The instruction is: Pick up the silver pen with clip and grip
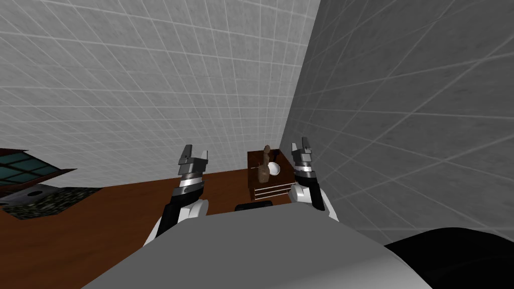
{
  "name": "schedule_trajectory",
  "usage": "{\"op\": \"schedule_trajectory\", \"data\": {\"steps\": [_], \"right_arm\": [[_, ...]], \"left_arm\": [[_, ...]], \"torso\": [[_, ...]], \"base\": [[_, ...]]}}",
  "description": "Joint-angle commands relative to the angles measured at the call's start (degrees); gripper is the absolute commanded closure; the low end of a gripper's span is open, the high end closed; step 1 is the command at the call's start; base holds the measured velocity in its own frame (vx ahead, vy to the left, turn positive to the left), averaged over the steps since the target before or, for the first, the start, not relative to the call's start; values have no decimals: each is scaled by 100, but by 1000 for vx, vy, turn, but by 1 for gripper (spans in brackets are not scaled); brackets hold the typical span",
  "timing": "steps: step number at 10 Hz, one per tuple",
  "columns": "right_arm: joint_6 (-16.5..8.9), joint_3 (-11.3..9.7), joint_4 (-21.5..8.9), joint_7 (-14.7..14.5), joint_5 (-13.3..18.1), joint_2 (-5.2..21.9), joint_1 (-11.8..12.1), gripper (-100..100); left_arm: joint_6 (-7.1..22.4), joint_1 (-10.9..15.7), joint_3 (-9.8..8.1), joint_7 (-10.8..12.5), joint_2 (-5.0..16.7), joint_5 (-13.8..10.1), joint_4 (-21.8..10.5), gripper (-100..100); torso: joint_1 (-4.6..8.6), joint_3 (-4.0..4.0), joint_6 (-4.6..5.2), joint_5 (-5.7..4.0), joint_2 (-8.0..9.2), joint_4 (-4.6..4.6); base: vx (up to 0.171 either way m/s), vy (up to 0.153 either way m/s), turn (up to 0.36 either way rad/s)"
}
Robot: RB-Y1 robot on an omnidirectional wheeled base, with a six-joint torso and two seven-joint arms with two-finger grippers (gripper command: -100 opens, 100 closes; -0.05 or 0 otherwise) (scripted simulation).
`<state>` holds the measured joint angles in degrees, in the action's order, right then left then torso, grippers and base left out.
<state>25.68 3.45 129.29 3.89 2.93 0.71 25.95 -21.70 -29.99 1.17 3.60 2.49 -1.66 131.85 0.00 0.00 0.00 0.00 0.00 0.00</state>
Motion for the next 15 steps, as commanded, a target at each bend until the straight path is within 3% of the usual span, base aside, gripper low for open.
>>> {"op": "schedule_trajectory", "data": {"steps": [1,4,8,11,12,14,15], "right_arm": [[54,43,-123,-53,111,260,38,-100],[176,130,-421,-186,388,583,126,-100],[408,266,-1048,-485,980,912,272,-100],[597,337,-1634,-791,1506,1113,370,-100],[597,337,-1664,-791,1553,1113,370,-100],[709,343,-2036,-1031,1947,1251,418,-100],[709,343,-2140,-1031,1982,1251,418,-100]], "left_arm": [[0,0,0,0,0,0,0,0],[0,1,1,0,-1,0,0,0],[0,1,1,0,-1,0,0,0],[0,1,2,0,-2,0,0,0],[0,1,2,0,-2,0,0,0],[0,0,1,0,-1,0,0,0],[0,0,1,0,-1,0,0,0]], "torso": [[0,0,0,0,0,0],[-29,13,0,6,24,5],[-48,14,-1,10,23,5],[-65,12,-1,15,21,5],[-72,10,-1,16,17,4],[-47,5,-1,11,7,2],[-57,0,-1,13,-1,1]], "base": [[-29,38,21],[-65,84,19],[-64,122,49],[-43,176,85],[-11,138,19],[1,139,89],[16,127,38]]}}
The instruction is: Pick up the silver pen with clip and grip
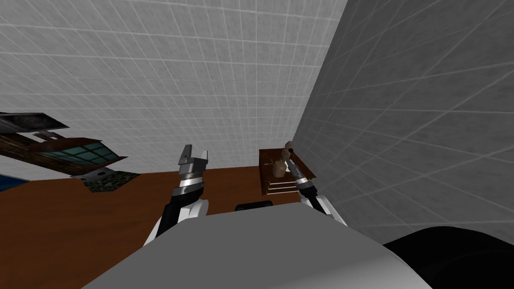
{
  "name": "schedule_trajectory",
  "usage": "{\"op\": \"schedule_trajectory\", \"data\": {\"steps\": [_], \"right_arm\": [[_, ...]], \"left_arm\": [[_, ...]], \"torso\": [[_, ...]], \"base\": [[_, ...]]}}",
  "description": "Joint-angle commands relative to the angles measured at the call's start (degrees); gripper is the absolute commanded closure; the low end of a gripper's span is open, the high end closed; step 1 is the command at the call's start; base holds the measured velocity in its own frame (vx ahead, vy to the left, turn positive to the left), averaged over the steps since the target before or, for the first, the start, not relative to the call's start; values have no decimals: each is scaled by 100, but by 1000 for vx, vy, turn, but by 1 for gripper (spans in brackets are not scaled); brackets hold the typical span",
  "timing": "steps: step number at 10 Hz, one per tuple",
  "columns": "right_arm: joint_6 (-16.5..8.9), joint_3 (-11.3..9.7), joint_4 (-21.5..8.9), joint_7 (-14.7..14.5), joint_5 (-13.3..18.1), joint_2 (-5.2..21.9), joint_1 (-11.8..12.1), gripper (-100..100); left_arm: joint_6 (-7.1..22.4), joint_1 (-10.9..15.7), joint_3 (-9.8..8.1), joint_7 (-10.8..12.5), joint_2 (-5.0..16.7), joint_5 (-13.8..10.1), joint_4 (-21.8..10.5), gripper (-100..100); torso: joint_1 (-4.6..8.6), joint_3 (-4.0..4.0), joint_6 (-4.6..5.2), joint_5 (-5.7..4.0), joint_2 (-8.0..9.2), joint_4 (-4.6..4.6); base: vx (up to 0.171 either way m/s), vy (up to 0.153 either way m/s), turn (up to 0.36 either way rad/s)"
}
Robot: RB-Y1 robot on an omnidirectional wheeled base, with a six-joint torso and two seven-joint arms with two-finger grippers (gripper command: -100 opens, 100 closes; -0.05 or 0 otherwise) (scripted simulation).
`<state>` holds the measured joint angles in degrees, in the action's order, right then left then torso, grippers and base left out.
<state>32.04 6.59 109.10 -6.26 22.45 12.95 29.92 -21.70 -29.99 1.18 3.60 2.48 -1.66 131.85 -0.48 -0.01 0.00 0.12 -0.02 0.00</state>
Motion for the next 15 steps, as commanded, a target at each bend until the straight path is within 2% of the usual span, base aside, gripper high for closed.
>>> {"op": "schedule_trajectory", "data": {"steps": [1,2,3,4,6,7,8,9,11,12,13,14,15], "right_arm": [[120,16,-286,-147,257,102,36,-100],[120,16,-378,-147,257,102,36,-100],[160,-10,-545,-284,488,182,44,-100],[160,-10,-647,-284,488,182,44,-100],[220,-98,-1105,-576,883,361,37,-100],[220,-98,-1212,-576,964,361,37,-100],[239,-162,-1370,-729,1176,464,22,-100],[239,-162,-1507,-729,1205,464,22,-100],[252,-325,-1938,-1047,1592,697,-26,-100],[252,-325,-2115,-1047,1688,697,-26,-100],[247,-422,-2359,-1211,1887,829,-59,-100],[247,-422,-2426,-1211,1929,829,-59,-100],[234,-531,-2650,-1377,2151,970,-98,-100]], "left_arm": [[0,0,0,0,0,0,0,0],[0,0,0,0,0,0,0,0],[0,0,0,0,0,0,0,0],[0,0,0,0,0,0,0,0],[0,0,0,0,0,0,0,0],[0,0,0,0,0,0,0,0],[0,-1,0,0,0,0,0,0],[0,-1,0,0,0,0,0,0],[0,0,0,0,1,0,0,0],[0,-1,0,0,0,0,0,0],[0,-2,-1,0,0,0,0,0],[0,-1,0,0,1,0,0,0],[0,-1,-1,0,1,0,0,0]], "torso": [[0,0,0,0,0,0],[2,-1,-2,-1,-2,0],[12,-2,0,-2,-3,0],[10,-6,-1,-3,-11,-2],[8,-6,-2,-2,-11,-2],[-6,-14,-2,1,-25,-5],[2,-16,0,0,-29,-6],[9,-18,-2,-2,-32,-6],[18,-13,-2,-4,-23,-5],[3,-23,-2,-1,-41,-8],[10,-25,1,-1,-43,-9],[13,-27,-2,-2,-47,-10],[24,-22,1,-3,-36,-8]], "base": [[19,123,102],[23,96,42],[50,107,77],[44,98,52],[69,138,150],[97,125,50],[101,102,95],[70,78,67],[111,111,166],[141,103,55],[149,94,132],[112,61,67],[110,66,136]]}}
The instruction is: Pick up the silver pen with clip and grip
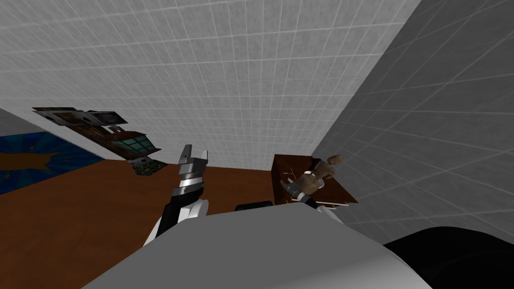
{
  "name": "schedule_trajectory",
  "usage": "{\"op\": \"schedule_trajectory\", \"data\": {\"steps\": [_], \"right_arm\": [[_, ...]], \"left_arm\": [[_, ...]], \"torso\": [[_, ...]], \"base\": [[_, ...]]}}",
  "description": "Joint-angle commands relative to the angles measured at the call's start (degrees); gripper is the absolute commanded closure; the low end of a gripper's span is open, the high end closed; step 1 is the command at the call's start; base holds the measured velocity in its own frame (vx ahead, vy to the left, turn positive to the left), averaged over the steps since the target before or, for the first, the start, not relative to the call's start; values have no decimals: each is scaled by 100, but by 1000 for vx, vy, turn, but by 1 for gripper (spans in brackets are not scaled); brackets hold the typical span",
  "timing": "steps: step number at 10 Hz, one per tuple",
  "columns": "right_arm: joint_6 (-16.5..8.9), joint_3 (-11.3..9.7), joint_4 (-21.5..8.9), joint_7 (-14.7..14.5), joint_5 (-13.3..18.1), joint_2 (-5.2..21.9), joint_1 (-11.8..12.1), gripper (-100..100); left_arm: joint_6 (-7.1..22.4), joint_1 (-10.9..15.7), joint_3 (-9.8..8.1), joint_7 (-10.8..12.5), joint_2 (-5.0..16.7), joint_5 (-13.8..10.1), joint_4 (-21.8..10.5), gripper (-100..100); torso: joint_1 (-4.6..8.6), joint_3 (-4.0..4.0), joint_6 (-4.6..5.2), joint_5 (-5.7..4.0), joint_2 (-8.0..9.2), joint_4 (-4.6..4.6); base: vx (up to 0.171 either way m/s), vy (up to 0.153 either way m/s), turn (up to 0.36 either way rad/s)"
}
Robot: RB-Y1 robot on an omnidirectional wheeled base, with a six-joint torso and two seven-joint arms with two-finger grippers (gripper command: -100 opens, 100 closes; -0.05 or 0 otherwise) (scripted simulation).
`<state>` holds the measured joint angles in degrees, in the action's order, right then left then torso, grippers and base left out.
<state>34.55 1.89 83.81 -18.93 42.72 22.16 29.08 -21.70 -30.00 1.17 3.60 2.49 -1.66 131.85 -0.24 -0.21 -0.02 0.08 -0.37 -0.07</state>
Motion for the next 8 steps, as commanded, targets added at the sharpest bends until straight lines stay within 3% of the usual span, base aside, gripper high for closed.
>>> {"op": "schedule_trajectory", "data": {"steps": [1,2,5,7,8], "right_arm": [[-16,-61,-212,-110,139,49,-13,-100],[-36,-179,-397,-278,374,199,-57,-100],[-62,-307,-845,-447,605,355,-105,-100],[-135,-591,-1324,-783,997,679,-212,-100],[-135,-591,-1473,-783,1051,679,-212,-100]], "left_arm": [[0,0,0,0,0,0,0,0],[0,0,0,0,0,0,0,0],[0,0,0,0,0,0,0,0],[0,-1,0,0,0,0,0,0],[0,-1,0,0,0,0,0,0]], "torso": [[0,0,0,0,0,0],[4,2,3,0,4,0],[10,-3,2,-1,-5,-1],[12,-6,0,-2,-11,-2],[12,-19,0,-2,-34,-7]], "base": [[106,52,68],[150,71,132],[128,33,95],[194,34,186],[172,12,62]]}}
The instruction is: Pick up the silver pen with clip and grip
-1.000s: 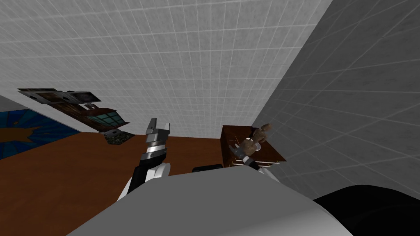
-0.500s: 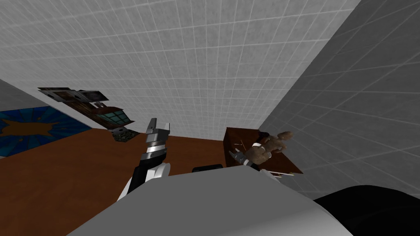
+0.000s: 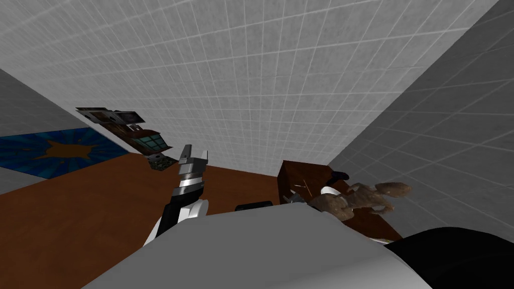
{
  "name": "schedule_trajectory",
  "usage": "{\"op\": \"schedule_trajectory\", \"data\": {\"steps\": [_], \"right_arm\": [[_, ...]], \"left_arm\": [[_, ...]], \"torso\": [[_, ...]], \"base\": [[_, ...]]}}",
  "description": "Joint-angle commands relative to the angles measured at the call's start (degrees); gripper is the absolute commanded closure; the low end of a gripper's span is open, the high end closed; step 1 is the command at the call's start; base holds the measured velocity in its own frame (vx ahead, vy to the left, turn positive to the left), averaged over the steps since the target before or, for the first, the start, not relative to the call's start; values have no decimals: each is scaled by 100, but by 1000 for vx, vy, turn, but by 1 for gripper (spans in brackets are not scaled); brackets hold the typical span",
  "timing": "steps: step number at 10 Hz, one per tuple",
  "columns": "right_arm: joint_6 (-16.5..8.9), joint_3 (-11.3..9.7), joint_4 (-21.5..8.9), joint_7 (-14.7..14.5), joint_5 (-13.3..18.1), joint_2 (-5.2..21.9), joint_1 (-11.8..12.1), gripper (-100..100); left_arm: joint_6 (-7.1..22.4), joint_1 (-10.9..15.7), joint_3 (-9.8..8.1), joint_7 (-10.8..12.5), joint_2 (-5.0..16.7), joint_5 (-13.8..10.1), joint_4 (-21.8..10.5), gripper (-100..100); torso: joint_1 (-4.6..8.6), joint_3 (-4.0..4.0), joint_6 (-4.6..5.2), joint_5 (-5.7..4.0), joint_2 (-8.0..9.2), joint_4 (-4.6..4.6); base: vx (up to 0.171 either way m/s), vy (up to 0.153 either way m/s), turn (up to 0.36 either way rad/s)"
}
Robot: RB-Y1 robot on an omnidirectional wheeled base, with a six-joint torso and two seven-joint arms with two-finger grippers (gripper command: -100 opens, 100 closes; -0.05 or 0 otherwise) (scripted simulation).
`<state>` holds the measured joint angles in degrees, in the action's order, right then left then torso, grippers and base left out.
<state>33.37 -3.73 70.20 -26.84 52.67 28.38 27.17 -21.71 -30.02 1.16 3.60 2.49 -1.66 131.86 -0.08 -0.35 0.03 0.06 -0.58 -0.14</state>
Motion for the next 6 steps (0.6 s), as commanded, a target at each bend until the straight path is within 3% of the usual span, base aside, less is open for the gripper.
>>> {"op": "schedule_trajectory", "data": {"steps": [1,2,5,6], "right_arm": [[-63,-182,-286,-157,269,218,-79,-100],[-63,-182,-408,-157,269,218,-79,-100],[-169,-503,-883,-476,670,529,-198,-100],[-169,-503,-1016,-476,670,529,-198,-100]], "left_arm": [[0,0,0,0,0,0,0,0],[0,1,0,0,0,0,0,0],[0,1,0,0,0,0,0,0],[0,1,0,0,0,0,0,0]], "torso": [[0,0,0,0,0,0],[-3,4,-3,0,5,2],[2,15,0,-1,26,6],[6,13,-3,-1,20,6]], "base": [[157,23,118],[115,10,65],[121,-1,110],[117,-16,69]]}}
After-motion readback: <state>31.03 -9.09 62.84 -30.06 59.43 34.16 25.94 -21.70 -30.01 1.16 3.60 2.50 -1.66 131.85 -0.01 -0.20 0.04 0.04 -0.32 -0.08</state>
